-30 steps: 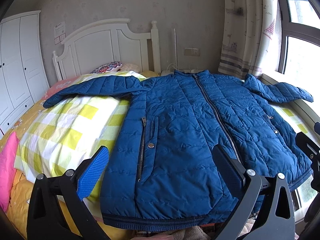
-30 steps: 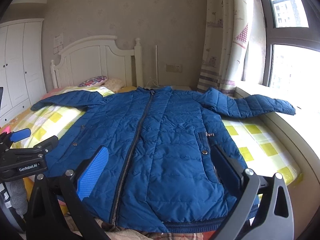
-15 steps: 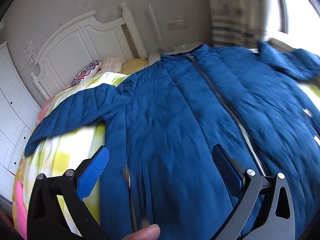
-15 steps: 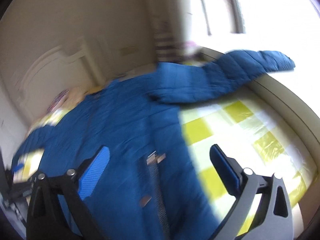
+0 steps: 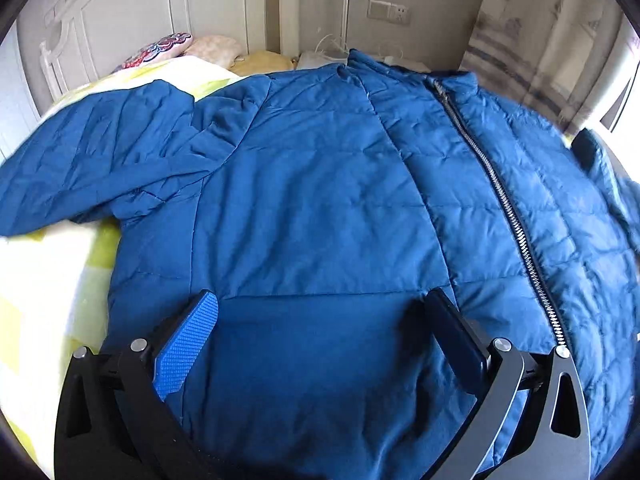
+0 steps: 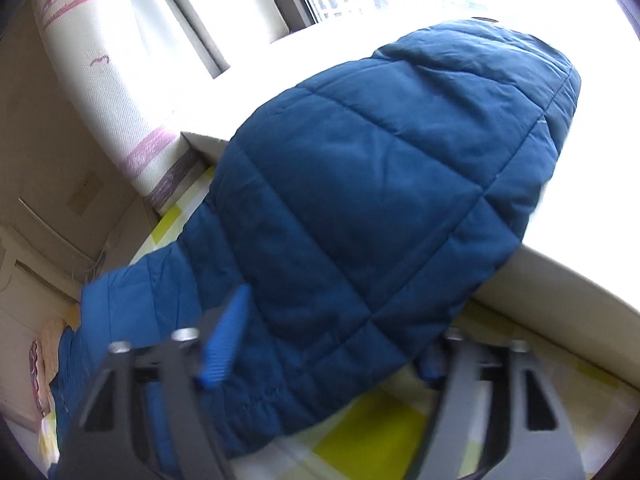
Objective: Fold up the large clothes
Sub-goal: 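Grasp the jacket sleeve with the right tool and lift it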
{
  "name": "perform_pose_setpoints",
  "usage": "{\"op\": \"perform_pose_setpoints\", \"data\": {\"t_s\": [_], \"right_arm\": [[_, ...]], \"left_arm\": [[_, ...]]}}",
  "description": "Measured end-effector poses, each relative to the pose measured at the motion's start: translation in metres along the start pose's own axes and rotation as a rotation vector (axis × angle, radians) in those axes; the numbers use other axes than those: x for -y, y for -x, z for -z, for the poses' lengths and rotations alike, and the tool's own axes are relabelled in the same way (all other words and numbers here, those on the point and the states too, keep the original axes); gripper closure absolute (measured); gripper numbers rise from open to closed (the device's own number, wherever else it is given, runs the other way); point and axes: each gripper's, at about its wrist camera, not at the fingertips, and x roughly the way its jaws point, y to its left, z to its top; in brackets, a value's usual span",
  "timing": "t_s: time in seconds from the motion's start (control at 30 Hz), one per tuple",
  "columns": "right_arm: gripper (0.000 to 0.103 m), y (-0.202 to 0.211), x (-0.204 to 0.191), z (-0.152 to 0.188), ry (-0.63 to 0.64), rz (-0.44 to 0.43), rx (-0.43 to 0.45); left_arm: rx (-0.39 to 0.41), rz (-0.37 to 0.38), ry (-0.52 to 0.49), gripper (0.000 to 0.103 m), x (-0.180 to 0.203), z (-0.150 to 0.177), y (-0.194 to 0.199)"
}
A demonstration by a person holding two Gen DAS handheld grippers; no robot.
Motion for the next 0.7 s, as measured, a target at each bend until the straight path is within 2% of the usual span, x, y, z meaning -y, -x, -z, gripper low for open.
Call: {"op": "perform_pose_setpoints", "data": {"t_s": [0.03, 0.07, 0.1, 0.17, 0.27, 0.33, 0.4, 0.43, 0.5, 0.53, 0.57, 0.6, 0.63, 0.7], "right_arm": [[0.080, 0.007, -0.005, 0.003, 0.008, -0.013, 0.033], [0.090, 0.018, -0.012, 0.003, 0.030, -0.038, 0.096], [0.091, 0.030, -0.027, 0.001, 0.089, -0.052, 0.173], [0.093, 0.057, -0.066, 0.011, 0.237, -0.074, 0.270], [0.093, 0.093, -0.141, 0.046, 0.477, -0.175, 0.325], [0.093, 0.113, -0.204, 0.100, 0.733, -0.284, 0.314], [0.084, 0.118, -0.245, 0.154, 0.938, -0.362, 0.259], [0.081, 0.114, -0.266, 0.190, 1.066, -0.412, 0.184], [0.072, 0.095, -0.288, 0.262, 1.276, -0.454, -0.037], [0.061, 0.084, -0.288, 0.291, 1.329, -0.438, -0.150], [0.051, 0.075, -0.286, 0.307, 1.351, -0.424, -0.231], [0.049, 0.076, -0.281, 0.310, 1.340, -0.431, -0.186], [0.037, 0.079, -0.275, 0.308, 1.333, -0.440, -0.185], [0.029, 0.084, -0.256, 0.284, 1.227, -0.493, -0.279]], "left_arm": [[-0.004, -0.010, -0.008, 0.004, 0.002, 0.000, -0.001], [-0.007, -0.008, -0.007, 0.004, 0.001, 0.000, -0.001], [-0.007, -0.002, -0.006, 0.004, 0.001, 0.000, 0.000], [0.000, 0.010, 0.000, 0.004, 0.000, 0.000, 0.000], [0.007, 0.025, 0.012, 0.004, -0.003, 0.001, 0.002], [0.011, 0.035, 0.021, 0.004, -0.004, 0.000, 0.003], [0.018, 0.051, 0.035, 0.004, -0.006, 0.000, 0.004], [0.022, 0.063, 0.047, 0.004, -0.008, 0.000, 0.005], [0.028, 0.079, 0.060, 0.004, -0.011, 0.000, 0.006], [0.030, 0.085, 0.065, 0.004, -0.011, 0.000, 0.007], [0.031, 0.088, 0.067, 0.004, -0.012, 0.000, 0.007], [0.033, 0.090, 0.069, 0.004, -0.012, 0.001, 0.007], [0.036, 0.093, 0.071, 0.004, -0.013, 0.001, 0.008], [0.040, 0.104, 0.080, 0.004, -0.015, 0.001, 0.009]]}}
